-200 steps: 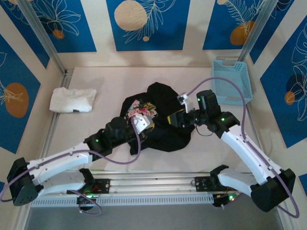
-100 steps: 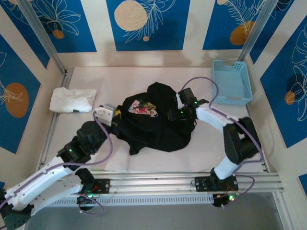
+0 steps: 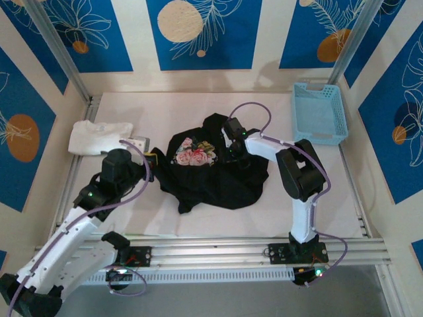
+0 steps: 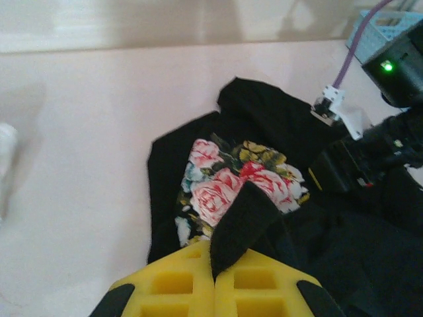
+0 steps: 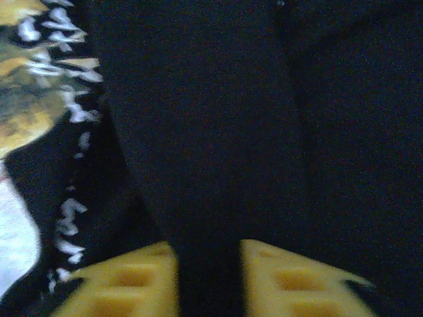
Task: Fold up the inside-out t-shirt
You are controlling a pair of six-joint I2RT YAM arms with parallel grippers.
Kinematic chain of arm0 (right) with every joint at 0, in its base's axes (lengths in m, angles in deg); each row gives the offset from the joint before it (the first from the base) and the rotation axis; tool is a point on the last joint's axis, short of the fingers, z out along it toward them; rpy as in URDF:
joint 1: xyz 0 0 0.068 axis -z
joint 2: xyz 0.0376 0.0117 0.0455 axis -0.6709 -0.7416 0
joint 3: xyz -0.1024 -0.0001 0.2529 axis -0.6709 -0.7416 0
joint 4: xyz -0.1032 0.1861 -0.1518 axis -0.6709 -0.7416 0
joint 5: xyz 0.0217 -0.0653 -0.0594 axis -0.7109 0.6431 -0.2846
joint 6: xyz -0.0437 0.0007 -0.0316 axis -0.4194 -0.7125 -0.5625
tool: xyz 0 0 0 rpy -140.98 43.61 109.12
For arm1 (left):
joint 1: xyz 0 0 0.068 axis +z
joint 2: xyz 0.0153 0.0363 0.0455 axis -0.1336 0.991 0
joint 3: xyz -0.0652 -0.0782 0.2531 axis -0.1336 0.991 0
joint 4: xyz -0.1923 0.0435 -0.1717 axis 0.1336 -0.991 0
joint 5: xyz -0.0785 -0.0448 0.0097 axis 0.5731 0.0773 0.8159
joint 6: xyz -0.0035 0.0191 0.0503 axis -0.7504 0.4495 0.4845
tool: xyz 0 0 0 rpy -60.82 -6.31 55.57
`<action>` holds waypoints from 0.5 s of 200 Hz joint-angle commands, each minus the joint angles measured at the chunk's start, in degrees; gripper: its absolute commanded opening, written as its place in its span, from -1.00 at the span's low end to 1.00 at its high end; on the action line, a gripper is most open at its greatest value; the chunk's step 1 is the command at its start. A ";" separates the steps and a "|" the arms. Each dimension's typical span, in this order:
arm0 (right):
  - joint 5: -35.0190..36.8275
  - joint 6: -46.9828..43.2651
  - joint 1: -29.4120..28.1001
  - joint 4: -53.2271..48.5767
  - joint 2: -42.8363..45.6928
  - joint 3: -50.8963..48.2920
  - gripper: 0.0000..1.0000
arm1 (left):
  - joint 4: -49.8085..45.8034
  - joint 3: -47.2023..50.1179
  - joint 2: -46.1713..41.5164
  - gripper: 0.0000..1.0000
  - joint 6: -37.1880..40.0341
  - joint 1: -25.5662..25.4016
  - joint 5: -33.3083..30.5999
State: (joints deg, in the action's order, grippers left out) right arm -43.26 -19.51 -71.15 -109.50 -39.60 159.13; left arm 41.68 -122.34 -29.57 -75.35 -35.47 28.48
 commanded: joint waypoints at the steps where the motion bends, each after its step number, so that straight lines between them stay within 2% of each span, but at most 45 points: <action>1: 3.25 -1.31 0.54 -1.22 2.96 0.61 -0.73 | -3.35 -3.51 0.28 -1.00 -2.27 2.03 7.46; 24: 2.88 -1.77 2.53 0.78 11.38 -2.54 -1.00 | -8.26 -7.25 1.76 -1.00 -1.70 3.95 8.20; 60: -8.76 0.10 10.52 5.95 28.99 -8.96 -1.00 | -16.73 -16.39 5.56 -1.00 4.57 7.70 9.30; 83: -15.69 2.49 17.07 7.48 38.58 -11.39 -1.00 | -18.06 -22.85 7.10 -1.00 6.84 10.36 9.30; 100: -17.37 3.44 20.77 7.54 43.87 -12.17 -1.00 | -17.18 -27.02 7.98 -1.00 7.12 12.89 9.00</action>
State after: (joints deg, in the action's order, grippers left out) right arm -53.36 -18.57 -53.95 -103.56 -1.39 149.12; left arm 25.79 -142.88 -22.01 -71.15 -25.70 36.56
